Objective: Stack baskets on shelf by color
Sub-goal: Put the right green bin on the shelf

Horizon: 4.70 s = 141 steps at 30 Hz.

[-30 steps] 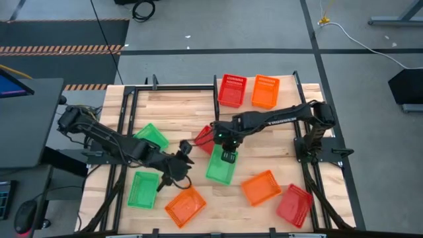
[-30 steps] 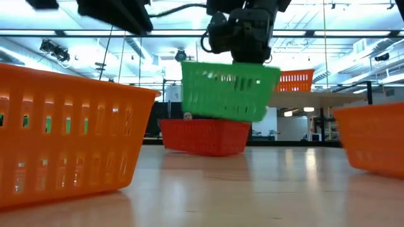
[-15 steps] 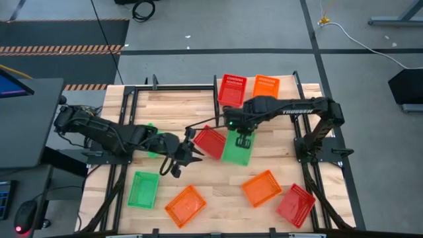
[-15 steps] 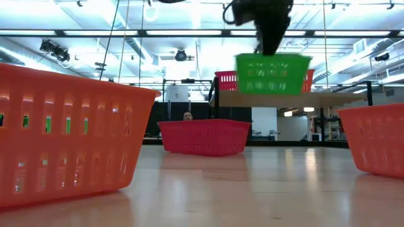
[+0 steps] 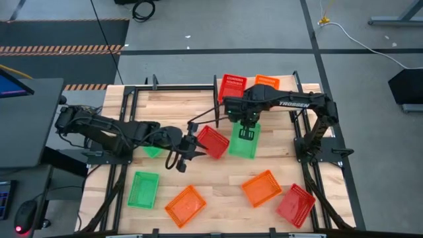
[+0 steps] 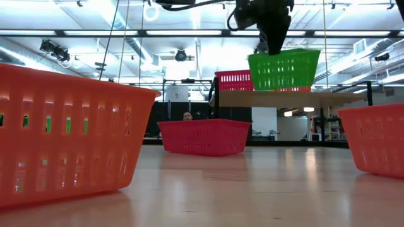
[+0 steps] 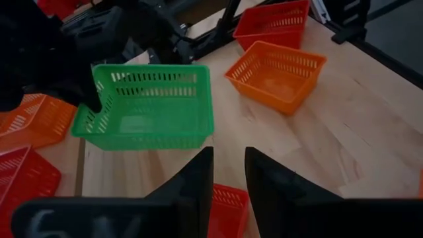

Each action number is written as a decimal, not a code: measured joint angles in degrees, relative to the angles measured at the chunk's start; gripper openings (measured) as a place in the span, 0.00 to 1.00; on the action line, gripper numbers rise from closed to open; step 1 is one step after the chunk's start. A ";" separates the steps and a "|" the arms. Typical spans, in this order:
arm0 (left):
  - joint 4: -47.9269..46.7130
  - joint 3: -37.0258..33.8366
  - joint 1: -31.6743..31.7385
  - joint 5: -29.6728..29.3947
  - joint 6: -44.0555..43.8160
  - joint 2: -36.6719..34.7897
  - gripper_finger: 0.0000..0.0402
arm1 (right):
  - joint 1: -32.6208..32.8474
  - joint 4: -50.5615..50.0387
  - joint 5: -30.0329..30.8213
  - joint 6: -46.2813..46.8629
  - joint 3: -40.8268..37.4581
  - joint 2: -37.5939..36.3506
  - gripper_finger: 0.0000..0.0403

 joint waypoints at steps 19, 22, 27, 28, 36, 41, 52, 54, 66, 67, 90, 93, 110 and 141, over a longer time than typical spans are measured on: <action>0.31 0.06 0.91 1.30 -2.92 0.00 0.23 | -1.43 0.07 5.59 1.08 0.00 0.09 0.04; -0.29 0.07 0.89 1.42 -3.18 0.00 0.23 | -1.43 0.12 5.49 1.22 0.00 0.36 0.04; -0.56 0.09 0.78 3.95 -5.71 0.00 0.23 | -1.23 -0.02 4.70 0.03 -0.02 0.63 0.04; -0.36 0.11 0.78 5.75 -7.19 0.00 0.23 | -1.13 -0.24 4.71 -0.66 -0.04 0.75 0.04; -0.52 0.17 -0.77 14.04 -15.12 1.75 0.23 | -1.43 -1.09 9.05 -4.97 -0.11 2.85 0.04; -0.68 0.20 -2.37 14.39 -17.34 2.52 0.23 | -1.43 -1.01 9.35 -5.01 -0.11 3.35 0.04; -8.51 -0.56 -10.03 17.93 -30.91 3.14 0.23 | -3.46 -2.24 11.13 0.17 0.75 -17.29 0.04; -7.35 -0.37 -11.27 16.00 -30.70 3.30 0.23 | -4.06 -1.78 8.82 0.95 0.64 -22.68 0.04; -5.95 -0.59 -13.08 12.40 -30.36 1.37 0.23 | -4.68 -0.42 9.94 1.34 -1.39 -19.36 0.04; -5.73 -0.53 -13.08 12.38 -30.18 1.29 0.23 | -4.99 -0.33 10.48 0.84 -1.62 -18.03 0.04; -9.25 -0.46 -12.42 11.48 -27.12 1.38 0.20 | -32.28 -0.86 8.02 -18.17 -1.03 -31.50 0.04; -9.86 -0.46 -12.29 11.48 -26.93 1.38 0.18 | -35.18 -0.72 8.21 -21.13 -1.20 -32.23 0.04; -10.05 -0.44 -8.41 10.80 -25.55 1.36 0.13 | -45.42 -0.92 11.68 -38.00 -5.36 -34.18 0.04; -4.28 -0.39 -3.96 10.49 -20.86 1.34 0.12 | -41.34 7.09 12.46 -29.62 -18.75 -35.89 0.04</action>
